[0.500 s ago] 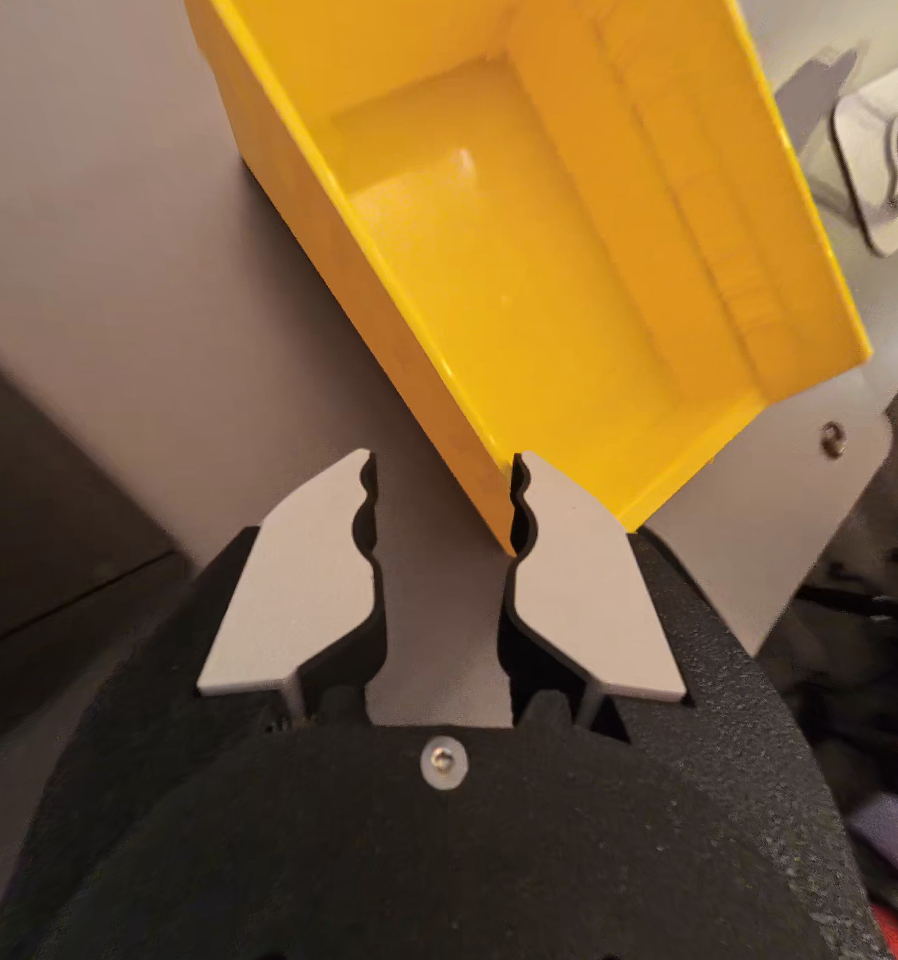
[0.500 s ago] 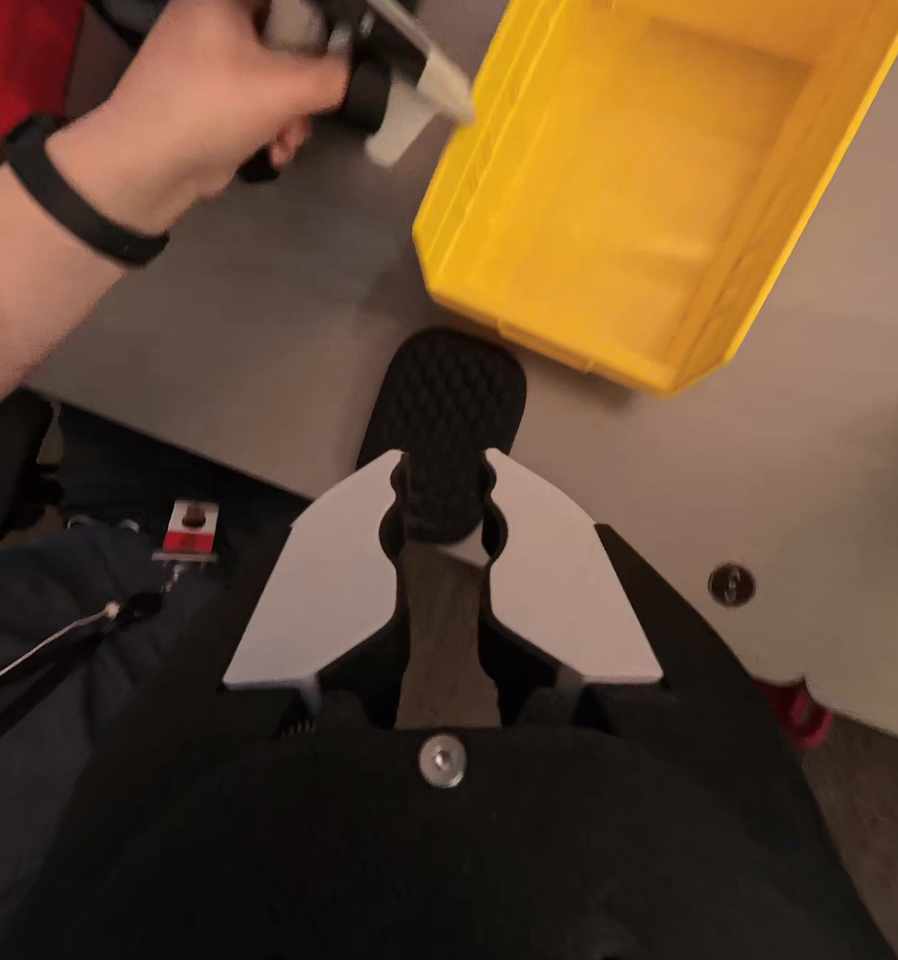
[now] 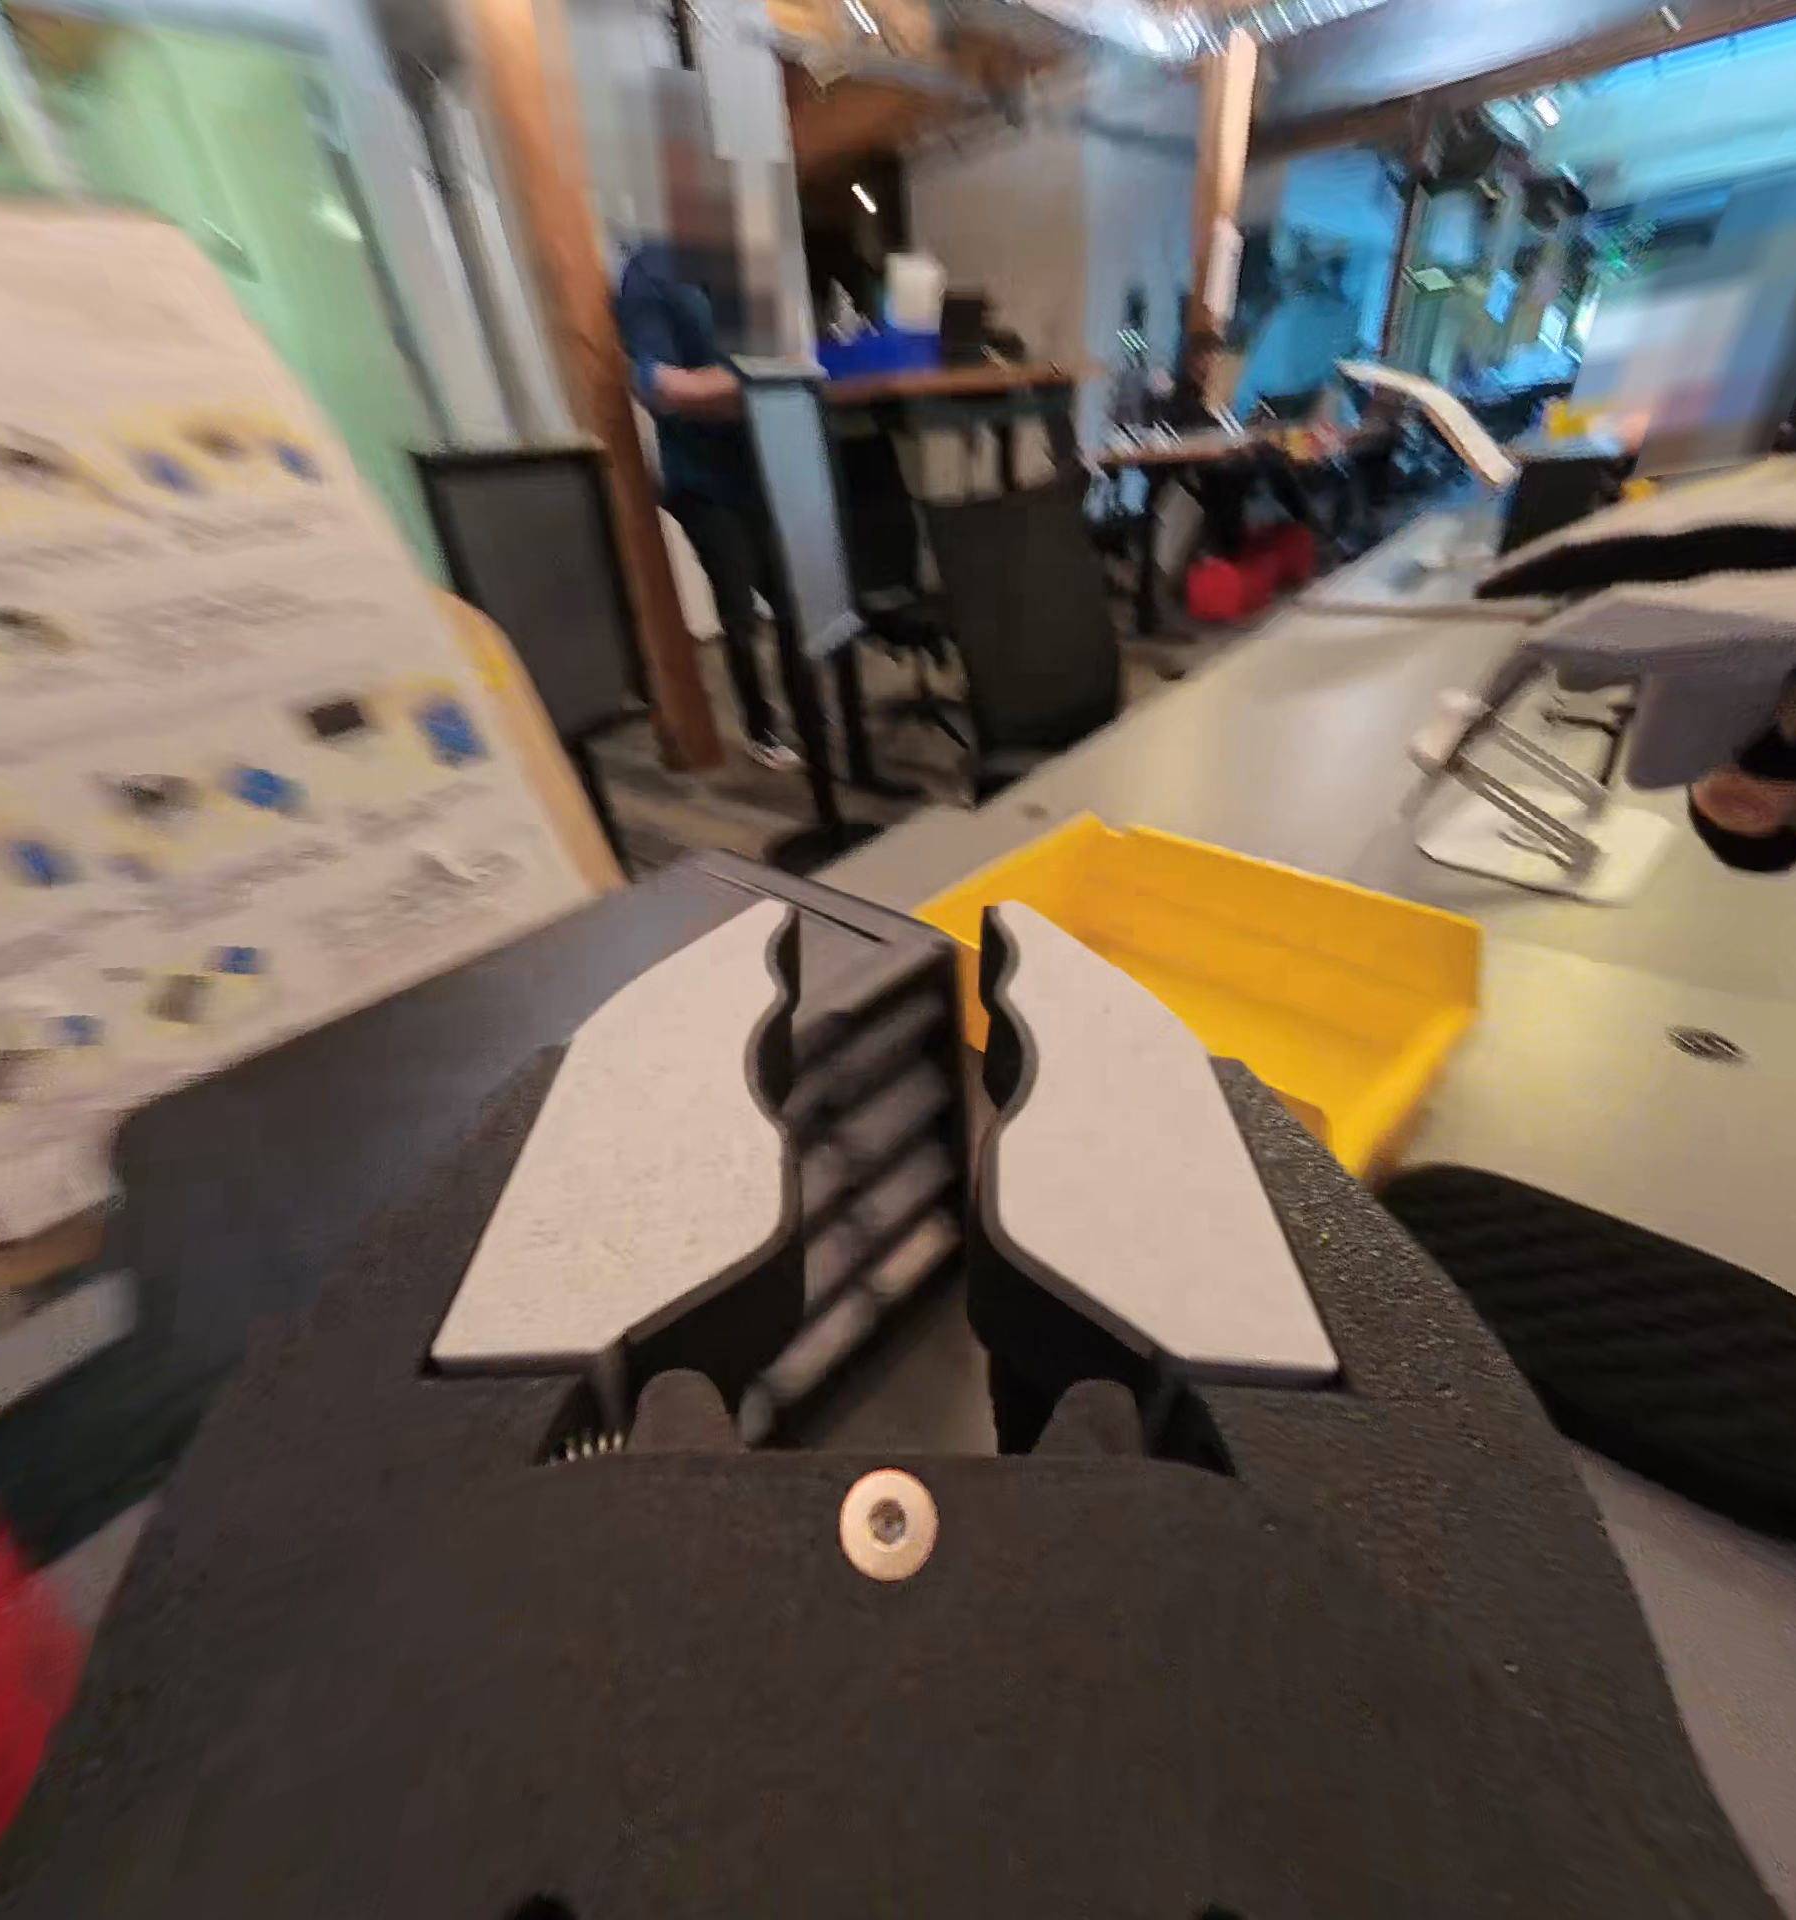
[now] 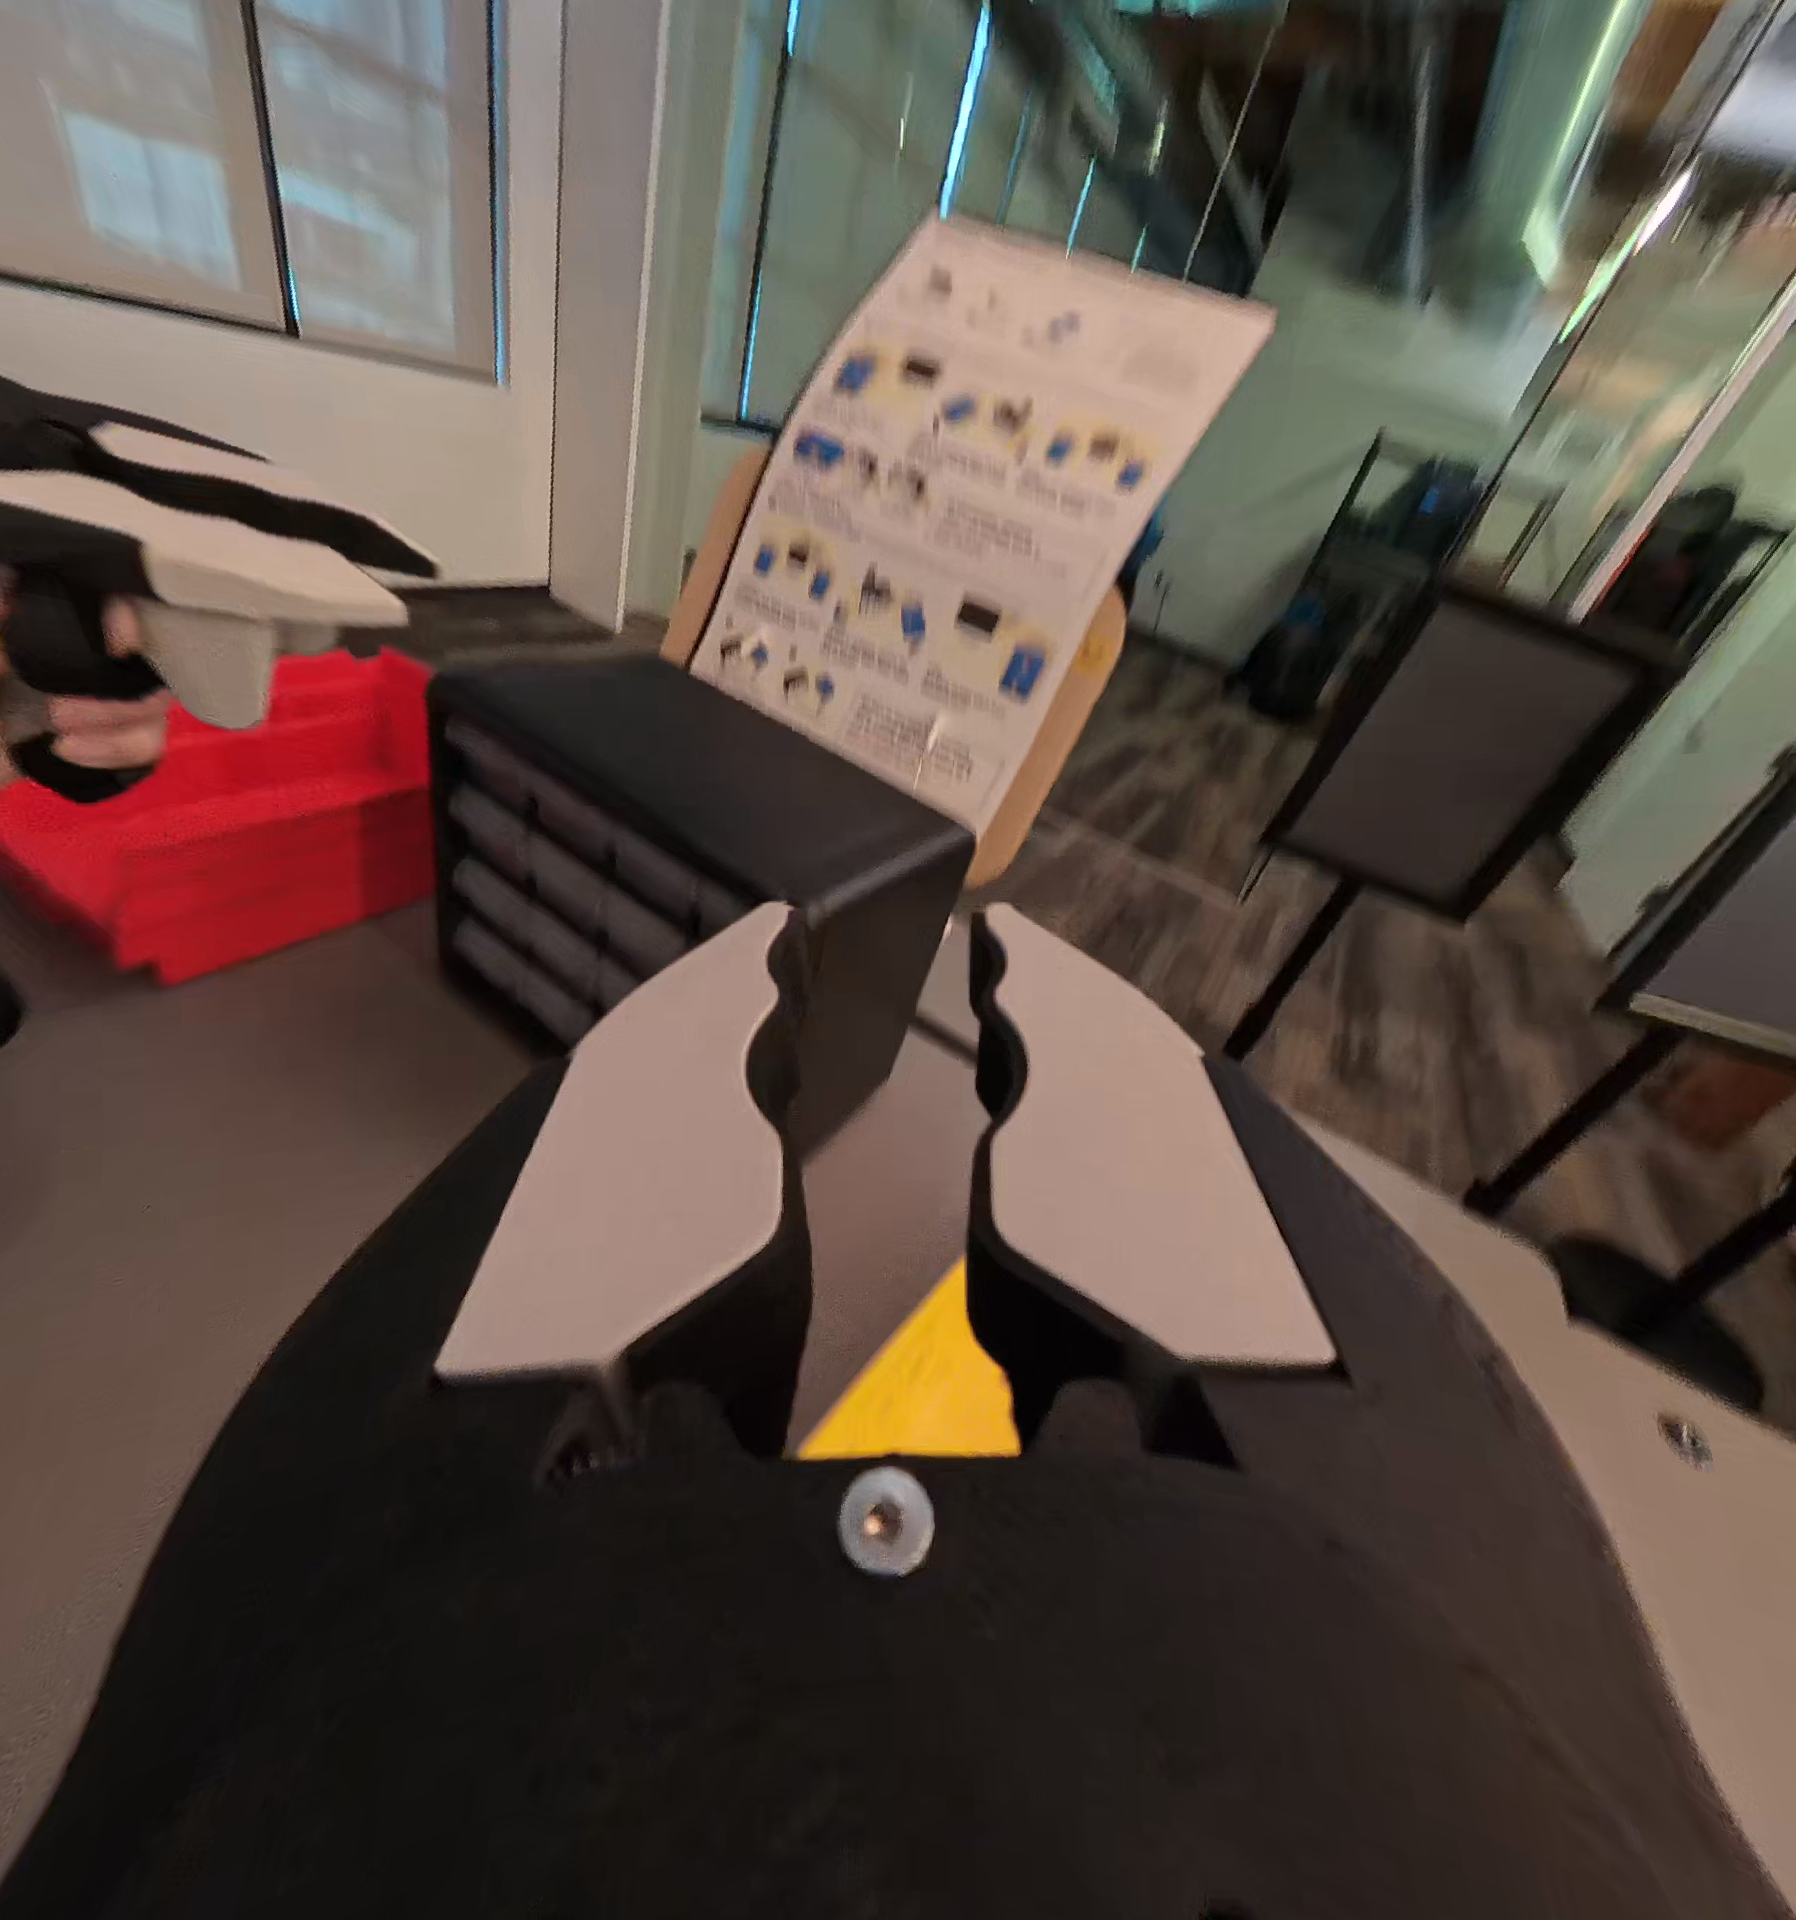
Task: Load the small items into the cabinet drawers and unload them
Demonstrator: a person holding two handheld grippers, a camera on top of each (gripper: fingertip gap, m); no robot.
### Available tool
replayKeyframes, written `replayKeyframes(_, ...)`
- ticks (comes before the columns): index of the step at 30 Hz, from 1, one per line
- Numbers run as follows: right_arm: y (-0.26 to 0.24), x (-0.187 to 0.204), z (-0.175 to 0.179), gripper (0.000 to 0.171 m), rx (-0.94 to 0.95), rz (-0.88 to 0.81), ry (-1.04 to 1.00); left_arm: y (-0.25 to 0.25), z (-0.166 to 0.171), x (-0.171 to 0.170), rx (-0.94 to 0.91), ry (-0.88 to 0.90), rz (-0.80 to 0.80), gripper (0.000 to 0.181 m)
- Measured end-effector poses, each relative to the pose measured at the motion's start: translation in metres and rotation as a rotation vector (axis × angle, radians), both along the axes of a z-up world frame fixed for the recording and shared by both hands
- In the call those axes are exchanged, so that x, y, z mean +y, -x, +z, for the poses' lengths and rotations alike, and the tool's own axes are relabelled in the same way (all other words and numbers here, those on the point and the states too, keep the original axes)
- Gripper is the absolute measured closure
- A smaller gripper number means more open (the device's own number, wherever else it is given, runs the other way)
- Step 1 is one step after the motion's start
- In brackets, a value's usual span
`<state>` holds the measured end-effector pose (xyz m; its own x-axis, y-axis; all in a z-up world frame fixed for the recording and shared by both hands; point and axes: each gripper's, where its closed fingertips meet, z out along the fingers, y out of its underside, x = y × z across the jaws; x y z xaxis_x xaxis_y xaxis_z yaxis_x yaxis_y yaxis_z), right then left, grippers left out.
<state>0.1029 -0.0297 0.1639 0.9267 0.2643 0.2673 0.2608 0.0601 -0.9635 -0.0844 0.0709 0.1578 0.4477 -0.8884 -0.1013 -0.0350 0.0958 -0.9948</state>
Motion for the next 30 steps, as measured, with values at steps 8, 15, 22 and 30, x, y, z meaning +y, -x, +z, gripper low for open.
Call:
replayKeyframes(8,0.083,0.061,0.024,0.131,-0.084,0.19,-0.138,0.146,0.037,0.056,-0.046,-0.015,0.218,0.149)
replayKeyframes(15,0.147,0.096,0.004,0.137,-0.216,0.302,-0.14,0.186,-0.001,0.09,0.155,0.035,0.292,0.156)
replayKeyframes(22,0.156,0.115,-0.027,0.14,-0.371,0.271,-0.131,0.219,-0.043,0.144,0.379,0.08,0.553,0.154)
replayKeyframes(30,0.19,0.137,-0.056,0.137,-0.391,0.255,-0.279,0.228,-0.034,0.139,0.344,0.058,0.586,0.154)
